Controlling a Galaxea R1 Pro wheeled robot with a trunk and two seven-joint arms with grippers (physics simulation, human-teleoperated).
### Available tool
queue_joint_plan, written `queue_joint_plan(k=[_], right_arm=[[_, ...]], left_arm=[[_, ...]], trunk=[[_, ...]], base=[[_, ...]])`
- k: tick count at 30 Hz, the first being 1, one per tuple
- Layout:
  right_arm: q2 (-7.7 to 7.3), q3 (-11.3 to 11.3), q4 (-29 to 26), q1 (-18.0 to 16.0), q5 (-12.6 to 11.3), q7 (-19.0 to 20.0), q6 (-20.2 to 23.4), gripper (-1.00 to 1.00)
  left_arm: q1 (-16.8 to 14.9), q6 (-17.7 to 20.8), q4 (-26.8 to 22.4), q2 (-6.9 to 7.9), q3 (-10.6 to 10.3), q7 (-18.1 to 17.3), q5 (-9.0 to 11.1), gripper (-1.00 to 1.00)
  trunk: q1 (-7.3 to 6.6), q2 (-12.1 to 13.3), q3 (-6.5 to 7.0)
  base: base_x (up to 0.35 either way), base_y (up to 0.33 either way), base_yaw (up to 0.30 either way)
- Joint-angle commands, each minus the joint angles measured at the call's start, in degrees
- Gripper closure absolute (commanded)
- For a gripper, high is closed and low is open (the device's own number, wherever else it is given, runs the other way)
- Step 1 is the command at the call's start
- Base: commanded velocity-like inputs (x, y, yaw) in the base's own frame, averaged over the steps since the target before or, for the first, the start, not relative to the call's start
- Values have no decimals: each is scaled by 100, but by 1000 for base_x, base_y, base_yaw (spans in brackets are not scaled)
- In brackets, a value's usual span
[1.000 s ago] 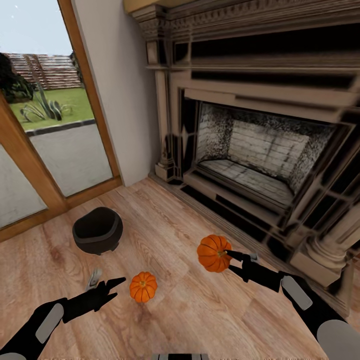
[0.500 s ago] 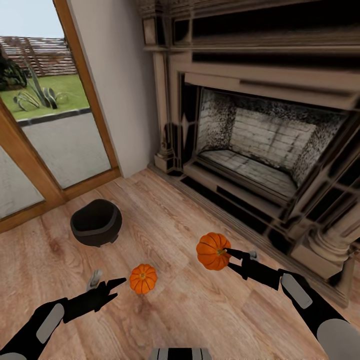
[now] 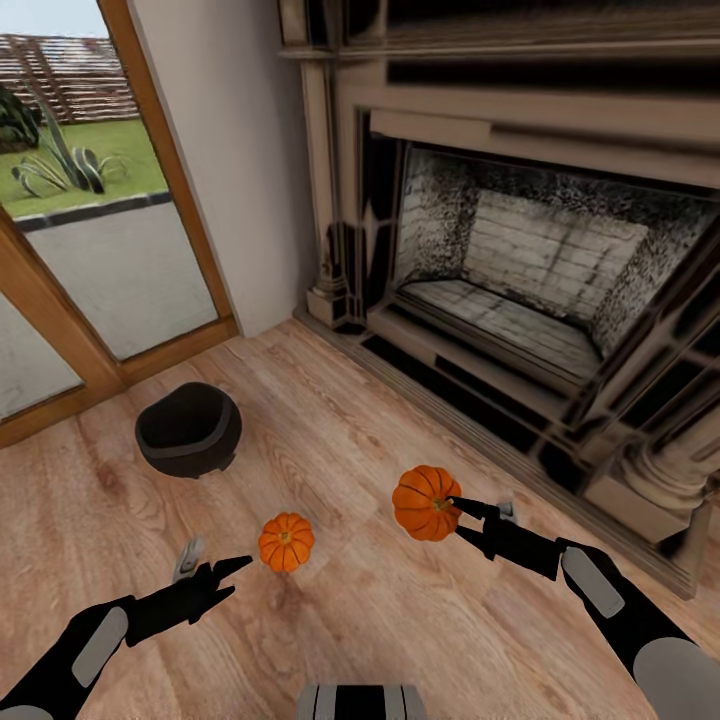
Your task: Place each of the two pumpkins and all three candles from the living room inside a cabinet in the living room (use any cabinet), then make sure every cabinet is closed, and position the cauldron so it is next to a table in the living room.
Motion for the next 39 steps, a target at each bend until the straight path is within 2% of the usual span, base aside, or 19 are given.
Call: queue_joint_plan(k=[1,28,39], right_arm=[[-5,19,0,-4,-44,-6,25,100],[-5,19,9,-4,-44,-6,25,100],[-5,19,17,-4,-44,-6,25,100]], left_arm=[[-2,34,0,-1,12,-8,14,-100],[-5,34,0,-5,13,-8,14,-100],[-4,34,0,-5,10,-8,20,-100]], trunk=[[1,-3,-27],[71,-39,-625],[71,-39,-625]], base=[[0,0,0],[0,0,0],[18,6,0]])
